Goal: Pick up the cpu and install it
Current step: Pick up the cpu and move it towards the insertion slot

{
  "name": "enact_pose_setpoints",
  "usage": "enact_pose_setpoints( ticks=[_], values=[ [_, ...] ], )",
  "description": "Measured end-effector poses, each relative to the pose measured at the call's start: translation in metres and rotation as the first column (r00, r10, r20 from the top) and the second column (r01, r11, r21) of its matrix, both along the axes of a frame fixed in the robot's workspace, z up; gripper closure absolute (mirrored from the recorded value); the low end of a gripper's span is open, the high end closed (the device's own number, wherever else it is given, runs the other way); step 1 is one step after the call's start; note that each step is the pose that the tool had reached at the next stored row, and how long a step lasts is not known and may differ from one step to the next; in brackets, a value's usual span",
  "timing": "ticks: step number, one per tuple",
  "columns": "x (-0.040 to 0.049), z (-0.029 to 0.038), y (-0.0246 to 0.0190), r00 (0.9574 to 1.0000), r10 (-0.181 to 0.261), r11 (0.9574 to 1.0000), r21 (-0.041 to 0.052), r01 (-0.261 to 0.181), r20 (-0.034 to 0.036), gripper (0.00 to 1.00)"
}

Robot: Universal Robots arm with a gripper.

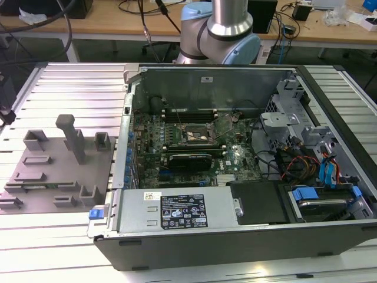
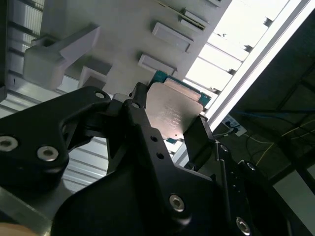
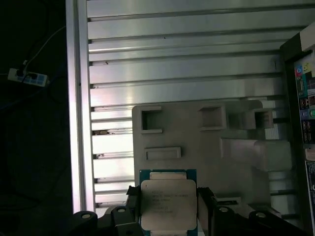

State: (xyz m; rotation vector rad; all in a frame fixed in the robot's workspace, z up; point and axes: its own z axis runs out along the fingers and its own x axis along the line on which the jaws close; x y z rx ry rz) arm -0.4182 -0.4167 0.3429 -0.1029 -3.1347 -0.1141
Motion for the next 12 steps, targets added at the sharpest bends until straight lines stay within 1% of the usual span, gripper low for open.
enact_pose_setpoints(
  ticks=[4,12],
  values=[
    [0.0000,0.0068,0.0001,1.0000,0.000,1.0000,0.0000,0.000,0.0000,0.45],
    [0.0000,0.0148,0.0003,1.0000,0.000,1.0000,0.0000,0.000,0.0001,0.45]
  ],
)
